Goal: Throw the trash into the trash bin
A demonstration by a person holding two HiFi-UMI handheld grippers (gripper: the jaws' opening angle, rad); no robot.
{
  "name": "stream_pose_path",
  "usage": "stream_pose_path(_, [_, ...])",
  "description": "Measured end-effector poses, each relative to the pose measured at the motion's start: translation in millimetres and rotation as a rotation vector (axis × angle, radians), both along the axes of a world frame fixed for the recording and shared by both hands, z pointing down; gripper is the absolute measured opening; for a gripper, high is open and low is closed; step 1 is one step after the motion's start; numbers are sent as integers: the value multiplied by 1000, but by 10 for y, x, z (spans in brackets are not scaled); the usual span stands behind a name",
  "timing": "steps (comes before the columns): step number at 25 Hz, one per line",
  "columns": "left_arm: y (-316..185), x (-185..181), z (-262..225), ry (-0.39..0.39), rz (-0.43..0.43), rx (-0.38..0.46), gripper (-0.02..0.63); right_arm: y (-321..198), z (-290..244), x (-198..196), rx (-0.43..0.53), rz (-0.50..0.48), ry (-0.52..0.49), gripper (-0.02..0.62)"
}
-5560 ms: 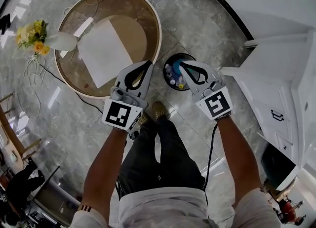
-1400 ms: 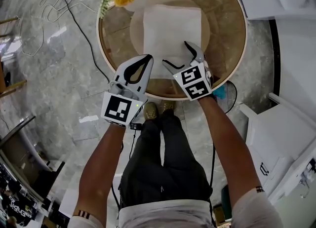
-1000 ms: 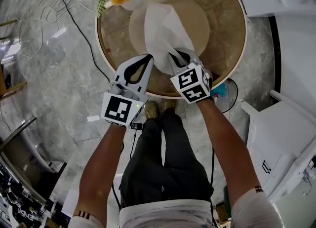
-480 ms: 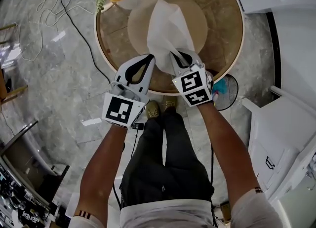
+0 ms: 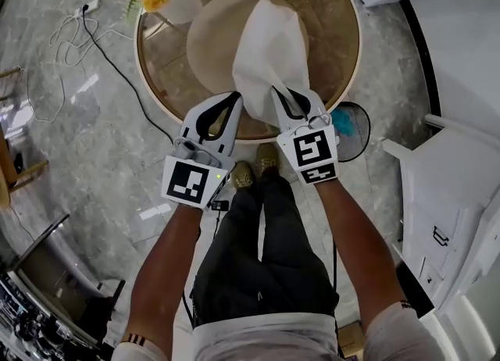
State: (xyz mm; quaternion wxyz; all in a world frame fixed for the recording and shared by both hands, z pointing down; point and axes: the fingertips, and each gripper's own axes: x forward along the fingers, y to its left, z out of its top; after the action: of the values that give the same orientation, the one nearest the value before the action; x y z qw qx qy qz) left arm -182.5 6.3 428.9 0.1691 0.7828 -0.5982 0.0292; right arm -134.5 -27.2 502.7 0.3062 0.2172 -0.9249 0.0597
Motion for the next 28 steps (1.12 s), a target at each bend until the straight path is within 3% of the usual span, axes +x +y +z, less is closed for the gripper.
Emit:
stream_pose_path(16, [28,1360,-395,25,277,62,0,193,-617,1695,77,352,-31,11])
stream_pose_path(24, [31,2002,-332,36,374,45,0,287,-263,2771,-11,542,32,12])
stream_pose_path(28, [-19,2307,-200,35,397,25,0,302,57,3151,-64,568,75,12])
